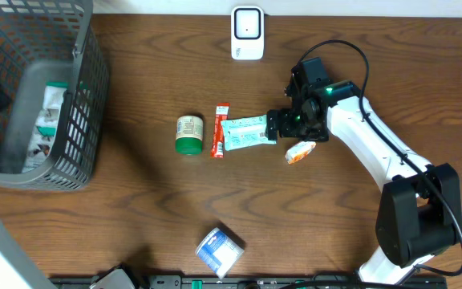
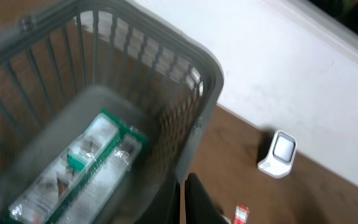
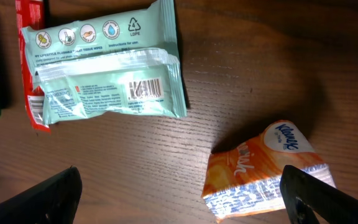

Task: Scan the item barcode

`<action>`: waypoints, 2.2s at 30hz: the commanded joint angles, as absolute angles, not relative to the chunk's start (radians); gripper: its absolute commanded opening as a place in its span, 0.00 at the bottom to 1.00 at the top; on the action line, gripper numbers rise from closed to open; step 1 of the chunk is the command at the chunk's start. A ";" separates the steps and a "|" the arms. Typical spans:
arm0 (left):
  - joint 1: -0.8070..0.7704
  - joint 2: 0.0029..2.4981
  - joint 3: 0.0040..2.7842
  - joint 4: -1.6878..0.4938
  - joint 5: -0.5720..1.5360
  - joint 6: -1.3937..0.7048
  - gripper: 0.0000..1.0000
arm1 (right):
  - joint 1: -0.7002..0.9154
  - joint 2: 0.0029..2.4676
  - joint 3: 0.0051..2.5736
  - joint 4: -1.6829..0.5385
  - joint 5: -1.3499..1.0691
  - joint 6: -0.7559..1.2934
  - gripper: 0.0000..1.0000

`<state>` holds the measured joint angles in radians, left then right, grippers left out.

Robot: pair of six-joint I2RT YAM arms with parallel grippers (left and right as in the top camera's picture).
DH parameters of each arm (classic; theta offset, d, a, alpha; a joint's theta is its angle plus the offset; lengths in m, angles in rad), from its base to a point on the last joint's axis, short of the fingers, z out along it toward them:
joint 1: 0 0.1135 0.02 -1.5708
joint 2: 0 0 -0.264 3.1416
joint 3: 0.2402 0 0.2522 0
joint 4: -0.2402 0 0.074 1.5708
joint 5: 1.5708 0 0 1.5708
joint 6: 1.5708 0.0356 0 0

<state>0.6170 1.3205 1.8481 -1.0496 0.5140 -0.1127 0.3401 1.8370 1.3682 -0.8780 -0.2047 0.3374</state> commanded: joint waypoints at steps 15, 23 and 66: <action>0.617 1.546 1.854 -0.854 0.189 0.117 0.76 | 0.348 1.824 1.378 -0.878 -0.196 0.351 0.99; 0.617 1.828 1.854 -0.854 0.165 0.253 0.87 | 0.348 1.824 1.378 -0.878 -0.196 0.351 0.99; 0.621 2.265 1.860 -1.064 0.579 0.321 0.54 | 0.348 1.824 1.378 -0.878 -0.196 0.351 0.99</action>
<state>0.6212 2.2662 1.8595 -1.0435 0.4805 0.3161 0.3401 1.8370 1.3682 -0.8776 -0.2043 0.3374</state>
